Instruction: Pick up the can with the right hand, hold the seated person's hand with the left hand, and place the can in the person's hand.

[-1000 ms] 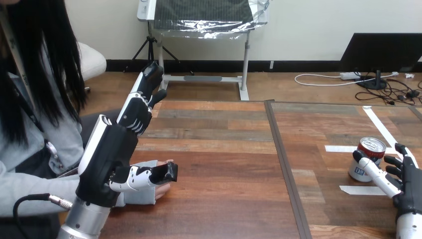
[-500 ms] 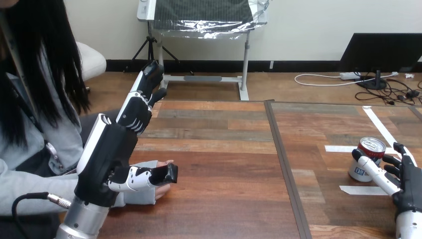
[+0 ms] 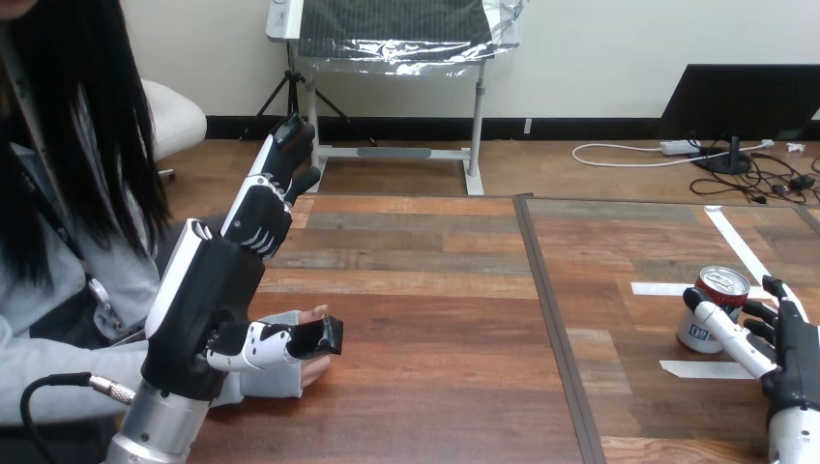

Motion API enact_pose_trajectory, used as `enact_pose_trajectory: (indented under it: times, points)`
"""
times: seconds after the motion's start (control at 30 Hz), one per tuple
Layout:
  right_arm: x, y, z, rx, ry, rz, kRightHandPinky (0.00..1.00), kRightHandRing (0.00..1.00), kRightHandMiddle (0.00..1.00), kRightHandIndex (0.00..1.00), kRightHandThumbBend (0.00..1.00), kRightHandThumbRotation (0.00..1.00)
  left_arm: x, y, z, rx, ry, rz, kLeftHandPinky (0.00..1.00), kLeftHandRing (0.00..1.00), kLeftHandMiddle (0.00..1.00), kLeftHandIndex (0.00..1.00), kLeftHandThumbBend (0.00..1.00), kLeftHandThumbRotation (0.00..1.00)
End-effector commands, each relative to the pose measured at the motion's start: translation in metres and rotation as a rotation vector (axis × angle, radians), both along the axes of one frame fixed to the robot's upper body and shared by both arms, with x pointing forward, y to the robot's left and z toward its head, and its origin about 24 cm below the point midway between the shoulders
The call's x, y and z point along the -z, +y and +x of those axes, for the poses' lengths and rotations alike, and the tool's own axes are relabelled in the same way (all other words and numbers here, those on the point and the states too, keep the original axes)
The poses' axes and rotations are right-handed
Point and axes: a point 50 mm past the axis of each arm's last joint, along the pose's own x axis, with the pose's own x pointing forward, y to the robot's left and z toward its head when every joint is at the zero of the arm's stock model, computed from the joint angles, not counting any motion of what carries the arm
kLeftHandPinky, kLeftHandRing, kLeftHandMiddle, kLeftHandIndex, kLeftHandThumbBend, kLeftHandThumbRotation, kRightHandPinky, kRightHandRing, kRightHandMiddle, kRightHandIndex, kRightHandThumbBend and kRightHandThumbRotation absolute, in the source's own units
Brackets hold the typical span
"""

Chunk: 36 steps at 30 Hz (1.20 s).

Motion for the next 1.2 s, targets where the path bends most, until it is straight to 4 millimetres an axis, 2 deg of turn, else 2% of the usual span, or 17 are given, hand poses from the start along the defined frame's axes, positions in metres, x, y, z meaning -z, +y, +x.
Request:
enact_pose_trajectory:
  times: [0.0, 1.17]
  points:
    - [-0.0182, 0.0045, 0.0222, -0.024, -0.055, -0.001, 0.83, 0.85, 0.85, 0.94, 1.00, 0.55, -0.0163, 0.0029, 0.0054, 0.003, -0.074, 0.010, 0.95, 1.00, 1.00, 1.00, 1.00, 0.57]
    - [-0.0232, 0.0062, 0.0289, -0.057, -0.040, -0.036, 0.84, 0.86, 0.86, 0.95, 1.00, 0.61, -0.0163, 0.0078, 0.0017, 0.022, -0.068, 0.002, 0.94, 1.00, 1.00, 1.00, 1.00, 0.55]
